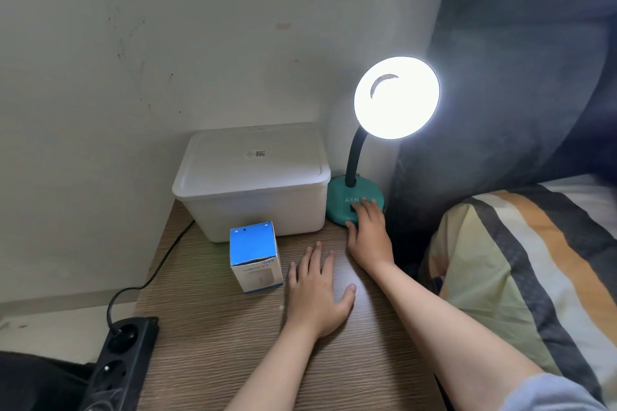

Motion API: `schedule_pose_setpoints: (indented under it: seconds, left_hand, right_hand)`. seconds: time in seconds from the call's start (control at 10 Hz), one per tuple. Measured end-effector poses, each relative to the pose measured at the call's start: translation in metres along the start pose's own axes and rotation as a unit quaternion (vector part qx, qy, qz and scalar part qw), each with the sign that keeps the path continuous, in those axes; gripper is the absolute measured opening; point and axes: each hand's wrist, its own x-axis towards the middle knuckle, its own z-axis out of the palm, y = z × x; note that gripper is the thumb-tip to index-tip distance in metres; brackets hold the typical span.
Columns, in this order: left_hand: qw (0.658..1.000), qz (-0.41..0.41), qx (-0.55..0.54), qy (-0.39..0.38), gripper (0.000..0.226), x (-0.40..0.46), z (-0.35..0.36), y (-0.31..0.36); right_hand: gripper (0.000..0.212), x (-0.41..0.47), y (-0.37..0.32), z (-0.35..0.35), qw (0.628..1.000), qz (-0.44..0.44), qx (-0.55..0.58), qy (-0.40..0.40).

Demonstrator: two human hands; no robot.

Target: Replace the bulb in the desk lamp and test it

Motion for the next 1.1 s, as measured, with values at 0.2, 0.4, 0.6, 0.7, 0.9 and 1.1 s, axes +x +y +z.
schedule_pose_setpoints:
  seconds: [0.2,0.4,0.6,0.7,0.9,1.1]
  left_hand:
    - [1.000,0.005,-0.009,0.001,0.073,0.000,0.001,-0.001]
    - [1.000,0.011,-0.023,0.003,0.071,0.000,0.001,-0.001]
    - [1.000,0.011,-0.015,0.006,0.071,-0.001,0.001,-0.001]
    - [1.000,0.011,-0.022,0.007,0.072,-0.001,-0.002,0.001]
    - [0.997,-0.007,-0.035,-0.062,0.074,0.003,-0.011,0.002]
    - [0.985,-0.014,-0.160,-0.063,0.054,-0.008,-0.036,-0.003]
  right_hand:
    - [0.045,0.001,0.000,0.002,1.000,-0.001,-0.026,-0.007]
    - [0.046,0.004,0.001,0.004,0.998,0.009,-0.050,-0.022]
    - [0.049,0.002,0.000,0.002,0.998,0.012,-0.052,-0.020]
    - [0.051,0.000,-0.003,0.000,0.998,0.016,-0.058,-0.011]
    - [0.052,-0.010,-0.010,-0.008,0.998,0.043,-0.047,-0.025]
    - [0.049,-0.049,-0.013,-0.017,0.999,-0.027,0.032,-0.021]
